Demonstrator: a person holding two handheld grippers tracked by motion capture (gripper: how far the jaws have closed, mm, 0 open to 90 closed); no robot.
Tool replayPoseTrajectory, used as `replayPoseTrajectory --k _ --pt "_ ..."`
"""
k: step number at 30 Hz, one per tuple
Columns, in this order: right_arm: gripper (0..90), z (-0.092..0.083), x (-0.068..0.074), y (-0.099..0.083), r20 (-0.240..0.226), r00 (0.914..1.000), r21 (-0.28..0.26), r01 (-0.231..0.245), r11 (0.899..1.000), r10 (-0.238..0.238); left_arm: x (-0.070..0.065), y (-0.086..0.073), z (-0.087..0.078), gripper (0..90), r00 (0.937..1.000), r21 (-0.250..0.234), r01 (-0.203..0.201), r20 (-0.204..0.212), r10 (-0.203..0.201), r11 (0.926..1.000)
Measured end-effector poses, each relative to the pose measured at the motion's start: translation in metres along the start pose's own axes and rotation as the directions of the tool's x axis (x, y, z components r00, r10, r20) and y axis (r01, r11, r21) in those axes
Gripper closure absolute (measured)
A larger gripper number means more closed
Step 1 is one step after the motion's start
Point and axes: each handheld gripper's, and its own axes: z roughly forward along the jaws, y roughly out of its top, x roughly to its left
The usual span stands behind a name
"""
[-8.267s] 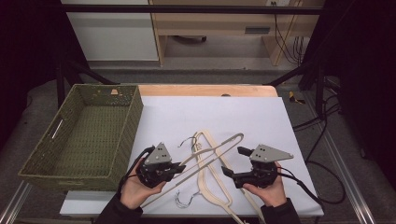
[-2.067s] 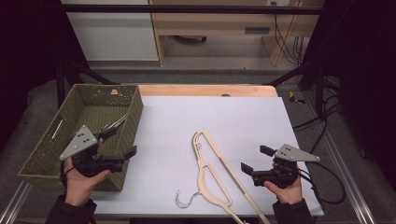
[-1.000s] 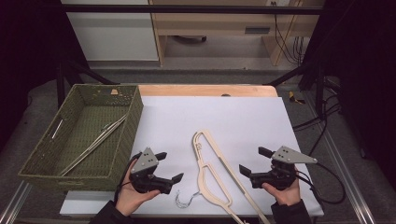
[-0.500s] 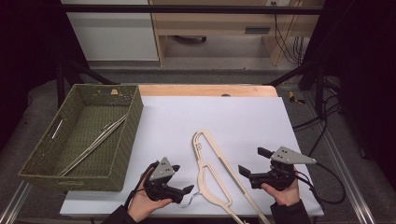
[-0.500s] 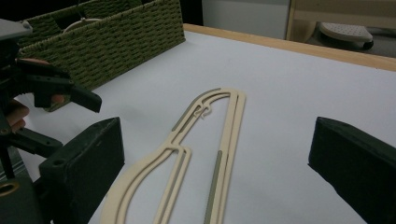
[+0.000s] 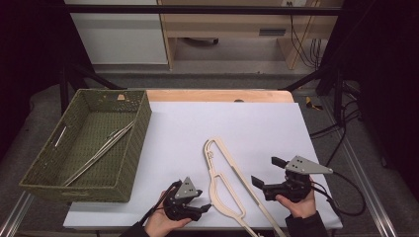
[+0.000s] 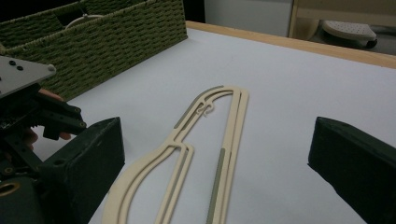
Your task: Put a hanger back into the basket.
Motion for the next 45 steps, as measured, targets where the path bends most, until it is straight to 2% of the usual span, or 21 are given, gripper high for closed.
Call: replayPoseTrajectory --k 2,5,6,10,12,15,21,22,26,30,33,37,38,45 --pt "4.0 0.001 0.0 0.0 0.001 1.0 0.003 -0.001 1.0 0.001 0.0 -0.002 0.005 51.9 0.9998 0.02 0.017 0.004 -0.017 0.9996" --pt "4.1 0.001 0.0 0.0 0.0 1.0 0.004 -0.001 1.0 0.001 -0.001 -0.002 0.007 56.8 0.9998 0.035 0.017 0.008 -0.017 0.9992" --pt "4.1 0.001 0.0 0.0 0.0 1.0 0.004 -0.001 1.0 0.001 -0.002 -0.002 0.008 60.9 0.9999 0.047 0.01 0.012 -0.01 0.9988" --pt "4.1 0.001 0.001 0.0 -0.001 1.0 0.004 -0.001 1.0 0.001 -0.005 -0.002 0.013 66.5 0.9998 0.058 -0.001 0.022 0.0 0.9983" --pt "4.2 0.002 0.001 -0.001 -0.004 1.0 0.007 -0.001 1.0 0.001 -0.005 -0.002 0.013 71.3 0.9999 0.061 -0.009 0.01 0.009 0.9981" --pt "4.1 0.003 0.001 -0.001 -0.004 1.0 0.011 -0.001 1.0 0.002 -0.005 -0.001 0.013 74.5 1.0 0.06 0.004 0.002 -0.004 0.9982" --pt "4.2 0.005 0.002 -0.002 -0.007 1.0 0.012 0.001 1.0 -0.001 -0.005 0.001 0.014 82.0 0.9997 0.084 -0.02 -0.013 0.021 0.9963" --pt "4.2 0.005 0.003 -0.002 -0.011 0.9999 0.013 -0.008 1.0 0.009 -0.003 0.002 0.014 82.5 0.9997 0.088 -0.019 -0.013 0.02 0.996" --pt "4.2 0.007 0.003 -0.002 -0.011 0.9999 0.02 0.002 1.0 -0.002 -0.003 0.004 0.015 84.7 0.9996 0.106 -0.028 -0.007 0.029 0.994" --pt "4.3 0.009 0.003 -0.003 -0.016 0.9999 0.025 0.005 1.0 -0.005 -0.003 0.006 0.015 87.6 0.9998 0.112 -0.018 0.011 0.017 0.9935" --pt "4.3 0.01 0.004 -0.003 -0.018 0.9998 0.029 0.001 1.0 -0.001 -0.003 0.007 0.015 88.1 0.9996 0.12 -0.029 0.011 0.028 0.9924" --pt "4.4 0.012 0.006 -0.004 -0.023 0.9997 0.035 0.005 0.999 -0.005 -0.005 0.009 0.014 88.4 0.9996 0.117 -0.026 0.012 0.025 0.9929" --pt "4.5 0.013 0.007 -0.004 -0.027 0.9996 0.037 0.001 0.999 0.0 -0.005 0.011 0.011 88.4 0.9994 0.114 -0.022 0.03 0.019 0.9933" --pt "4.9 0.017 0.015 -0.004 -0.046 0.9989 0.048 0.012 0.999 -0.01 -0.009 0.019 0.005 88.5 0.9996 0.1 -0.013 0.025 0.011 0.9949"
